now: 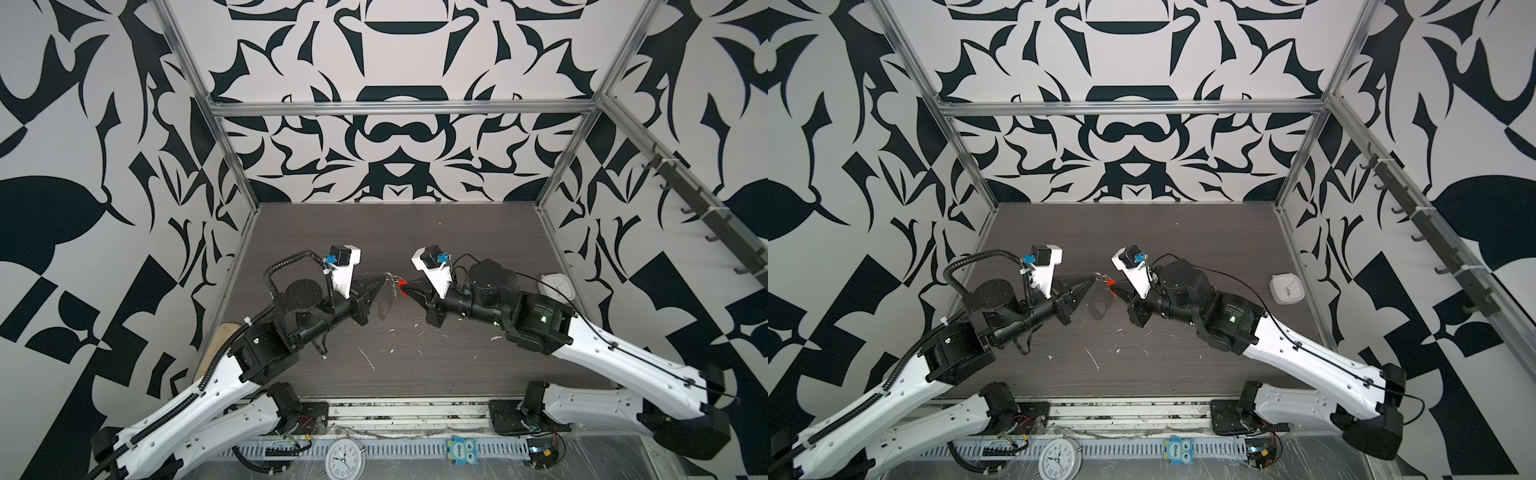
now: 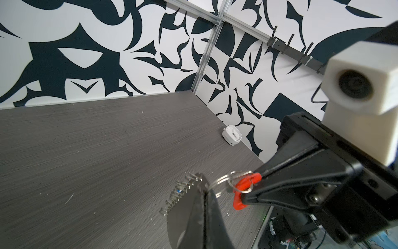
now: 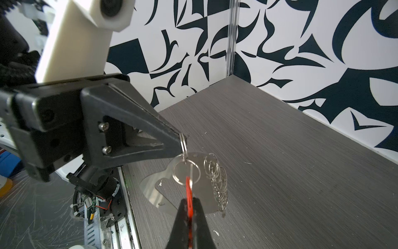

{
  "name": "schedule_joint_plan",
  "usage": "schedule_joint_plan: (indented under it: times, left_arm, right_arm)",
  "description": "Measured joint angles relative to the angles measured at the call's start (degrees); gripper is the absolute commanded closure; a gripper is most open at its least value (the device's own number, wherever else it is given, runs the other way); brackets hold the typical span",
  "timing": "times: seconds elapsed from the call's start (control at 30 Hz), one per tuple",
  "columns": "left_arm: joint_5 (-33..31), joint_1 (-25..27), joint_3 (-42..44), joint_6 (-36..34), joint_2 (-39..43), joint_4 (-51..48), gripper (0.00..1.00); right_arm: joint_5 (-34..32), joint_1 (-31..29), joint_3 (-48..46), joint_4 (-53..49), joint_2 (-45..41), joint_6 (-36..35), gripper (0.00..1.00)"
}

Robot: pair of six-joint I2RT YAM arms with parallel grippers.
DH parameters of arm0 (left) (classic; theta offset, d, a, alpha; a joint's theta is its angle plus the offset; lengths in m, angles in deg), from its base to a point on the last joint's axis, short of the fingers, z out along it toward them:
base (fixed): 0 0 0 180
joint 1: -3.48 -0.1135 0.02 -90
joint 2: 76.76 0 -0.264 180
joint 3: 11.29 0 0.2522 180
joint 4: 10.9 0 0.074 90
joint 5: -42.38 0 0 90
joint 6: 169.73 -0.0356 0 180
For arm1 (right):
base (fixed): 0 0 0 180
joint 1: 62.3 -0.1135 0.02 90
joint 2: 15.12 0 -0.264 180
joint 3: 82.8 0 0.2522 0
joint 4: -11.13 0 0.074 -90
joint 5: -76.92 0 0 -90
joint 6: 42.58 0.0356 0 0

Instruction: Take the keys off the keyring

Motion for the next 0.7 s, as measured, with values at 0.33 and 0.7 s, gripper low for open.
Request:
schedule_joint_plan:
  times: [0.33,0.7]
  left_arm:
    - [0.33,0.04,0.0,-0.74,0.04,0.15,1.0]
    - [1.84,-0.02,0.0,-1.25,0.52,0.42,1.0]
  right_arm:
    - [-1.14,-0.17,0.57,-0.48,0.28,-0.02,1.0]
    - [-1.38,-0.28,2.01,-2.21,0.39,-0.04,1.0]
